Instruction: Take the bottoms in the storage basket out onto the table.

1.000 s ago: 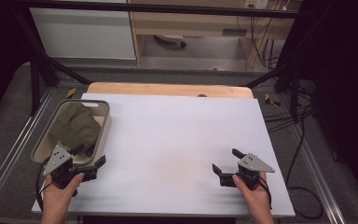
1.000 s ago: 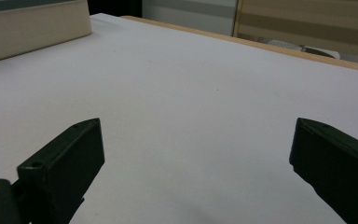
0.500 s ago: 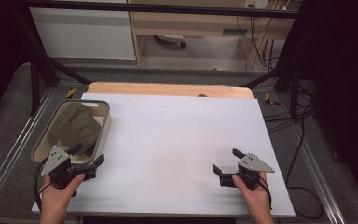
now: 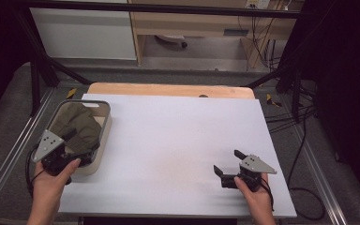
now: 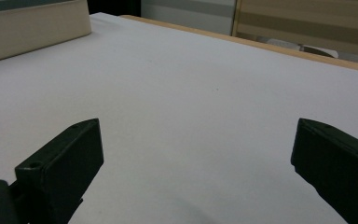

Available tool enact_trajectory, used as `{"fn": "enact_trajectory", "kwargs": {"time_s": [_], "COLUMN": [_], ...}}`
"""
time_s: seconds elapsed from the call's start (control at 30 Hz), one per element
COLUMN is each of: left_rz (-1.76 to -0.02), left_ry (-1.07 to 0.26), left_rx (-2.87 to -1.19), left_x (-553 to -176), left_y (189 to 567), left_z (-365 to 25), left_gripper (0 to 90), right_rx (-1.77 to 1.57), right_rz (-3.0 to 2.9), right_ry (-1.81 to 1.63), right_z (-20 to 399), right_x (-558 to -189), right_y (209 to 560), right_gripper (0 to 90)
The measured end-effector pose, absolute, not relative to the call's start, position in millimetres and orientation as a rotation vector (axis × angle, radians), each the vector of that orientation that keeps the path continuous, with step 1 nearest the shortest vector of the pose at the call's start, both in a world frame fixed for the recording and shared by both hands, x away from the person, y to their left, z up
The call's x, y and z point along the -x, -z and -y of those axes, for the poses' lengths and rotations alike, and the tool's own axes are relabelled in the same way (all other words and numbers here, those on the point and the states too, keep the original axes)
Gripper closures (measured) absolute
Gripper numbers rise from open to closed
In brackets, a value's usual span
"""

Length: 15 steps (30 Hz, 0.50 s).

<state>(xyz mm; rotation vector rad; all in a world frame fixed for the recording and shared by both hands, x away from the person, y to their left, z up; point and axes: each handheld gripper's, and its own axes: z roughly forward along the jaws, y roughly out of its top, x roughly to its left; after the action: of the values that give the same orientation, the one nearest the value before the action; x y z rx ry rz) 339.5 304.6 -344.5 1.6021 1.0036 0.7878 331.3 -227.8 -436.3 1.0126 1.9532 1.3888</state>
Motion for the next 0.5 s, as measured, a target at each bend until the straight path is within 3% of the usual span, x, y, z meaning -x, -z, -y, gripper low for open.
{"fn": "enact_trajectory", "kwargs": {"time_s": [0.5], "left_rz": [-1.124], "left_ry": [-0.865], "left_rx": [-1.792], "left_x": [-397], "left_y": [317], "left_z": [-313], "left_gripper": [8.1], "right_rx": [-1.004], "right_rz": [-1.967], "right_ry": [-1.386], "right_z": [223], "right_x": [-331], "right_y": [436], "right_gripper": [2.8]}}
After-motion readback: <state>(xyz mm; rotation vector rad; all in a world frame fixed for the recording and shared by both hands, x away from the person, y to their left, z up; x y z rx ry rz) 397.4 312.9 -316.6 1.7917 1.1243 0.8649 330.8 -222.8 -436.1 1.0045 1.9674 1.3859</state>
